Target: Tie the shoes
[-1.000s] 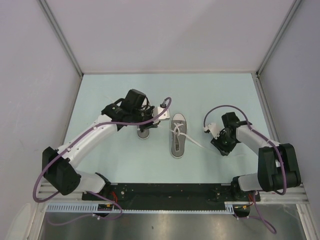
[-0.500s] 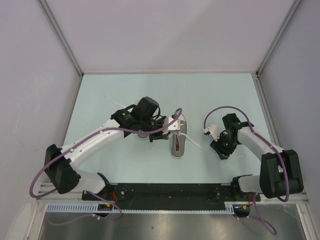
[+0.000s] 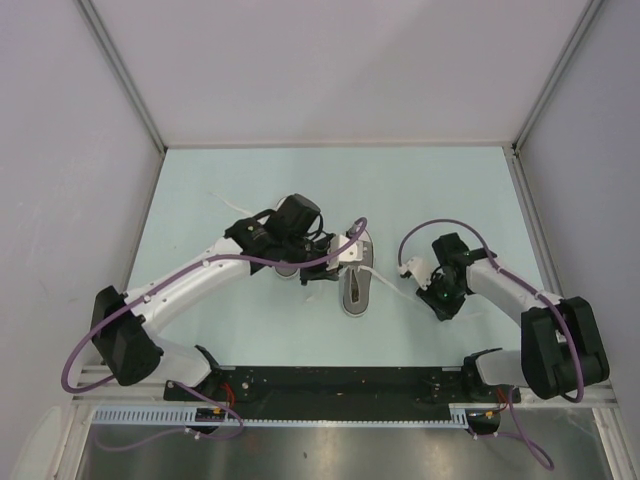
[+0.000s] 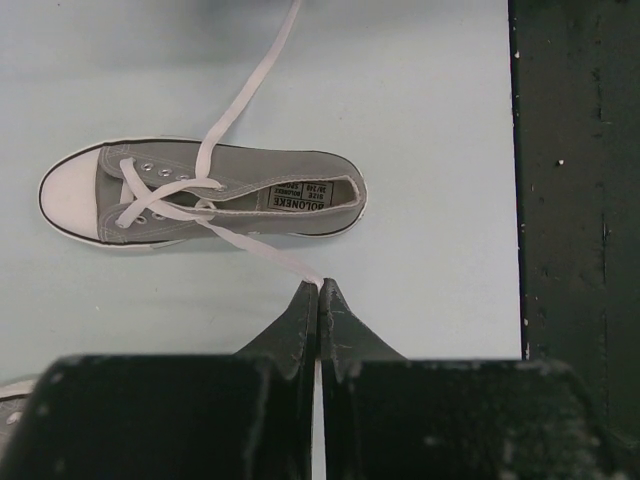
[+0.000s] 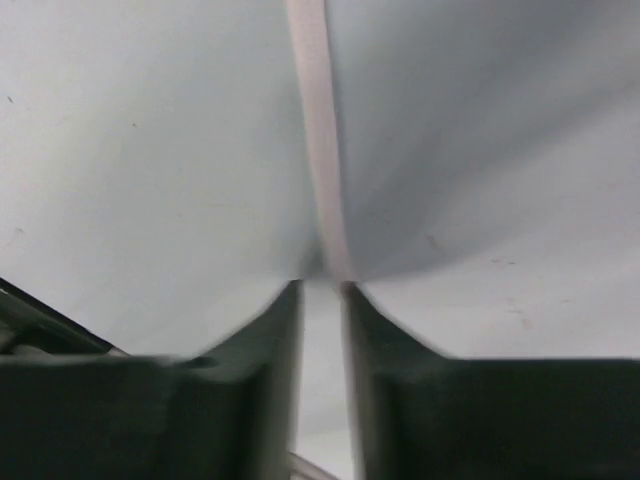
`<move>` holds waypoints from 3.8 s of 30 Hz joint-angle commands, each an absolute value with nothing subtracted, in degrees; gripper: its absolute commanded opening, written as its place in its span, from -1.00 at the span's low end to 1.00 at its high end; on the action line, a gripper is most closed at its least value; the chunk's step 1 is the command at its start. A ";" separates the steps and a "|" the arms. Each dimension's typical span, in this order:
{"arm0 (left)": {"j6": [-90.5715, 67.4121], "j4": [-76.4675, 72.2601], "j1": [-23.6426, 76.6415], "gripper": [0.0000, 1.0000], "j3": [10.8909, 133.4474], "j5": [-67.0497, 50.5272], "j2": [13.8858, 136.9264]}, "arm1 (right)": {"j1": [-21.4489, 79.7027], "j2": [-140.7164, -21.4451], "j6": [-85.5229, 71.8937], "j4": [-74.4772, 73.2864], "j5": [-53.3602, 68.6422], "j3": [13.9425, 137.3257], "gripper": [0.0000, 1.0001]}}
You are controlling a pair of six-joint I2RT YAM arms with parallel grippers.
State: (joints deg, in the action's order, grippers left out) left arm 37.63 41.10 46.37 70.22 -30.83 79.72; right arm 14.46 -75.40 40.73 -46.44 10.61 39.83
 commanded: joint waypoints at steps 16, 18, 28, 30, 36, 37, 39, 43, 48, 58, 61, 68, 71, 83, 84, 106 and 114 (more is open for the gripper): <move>45.08 37.45 47.64 -1.00 63.91 -34.80 72.95 | 15.63 -68.99 17.42 -26.12 31.81 62.31 -1.00; 46.05 35.70 47.90 -1.00 62.94 -34.98 71.12 | 19.48 -69.87 12.85 -20.32 32.69 64.58 -1.00; 47.64 36.91 49.57 -1.00 61.08 -33.31 69.43 | 16.13 -82.17 34.78 -45.67 30.49 72.43 -0.36; 47.29 36.65 49.57 -1.00 60.73 -33.66 69.78 | 11.80 -82.61 40.05 -51.93 29.98 68.74 0.10; 46.67 35.86 49.66 -1.00 60.99 -34.54 72.06 | 6.77 -84.11 48.60 -50.89 17.07 59.51 0.25; 46.50 36.03 49.66 -1.00 61.61 -34.45 72.51 | 6.77 -84.55 48.08 -50.45 16.01 58.89 0.22; 46.49 36.12 49.66 -1.00 62.22 -34.19 73.38 | 6.85 -85.60 47.29 -48.09 13.46 56.71 0.18; 46.58 35.95 49.66 -1.00 62.40 -33.58 74.18 | 7.38 -87.45 46.93 -42.81 8.97 52.31 0.11; 46.49 36.04 49.66 -1.00 61.96 -33.49 74.53 | 7.56 -89.12 47.29 -37.62 6.59 47.91 0.03; 46.49 36.03 49.66 -1.00 61.61 -33.40 74.62 | 11.42 -82.56 43.86 -33.75 7.73 45.79 -1.00; 46.76 36.12 49.66 -1.00 61.35 -33.40 74.09 | 11.69 -78.85 39.92 -32.70 12.12 48.95 -1.00; 47.55 34.54 49.66 -1.00 59.94 -33.84 72.07 | 16.51 -74.62 25.33 -29.36 24.51 61.69 -1.00; 47.99 33.66 49.66 -1.00 59.59 -34.01 71.46 | 18.97 -75.58 18.05 -24.45 29.00 65.39 -1.00; 51.77 32.08 50.18 -1.00 56.52 -34.54 68.38 | 32.69 -88.76 0.36 -10.38 38.58 72.25 -1.00; 51.77 32.08 50.36 -1.00 56.25 -34.80 67.94 | 33.22 -89.38 -0.87 -9.07 39.37 72.42 -1.00; 51.42 31.73 52.74 -1.00 53.88 -34.98 67.94 | 44.21 -104.15 -7.47 -3.16 45.62 72.86 -0.63; 45.36 29.80 52.65 -1.00 53.96 -34.98 68.29 | 41.31 -98.71 -4.84 -7.73 45.18 74.44 0.18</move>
State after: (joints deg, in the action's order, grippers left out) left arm 49.17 32.38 51.99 53.89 -31.73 69.19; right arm 43.20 -104.01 -6.59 -6.17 44.47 70.91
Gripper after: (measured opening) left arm 0.006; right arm 0.539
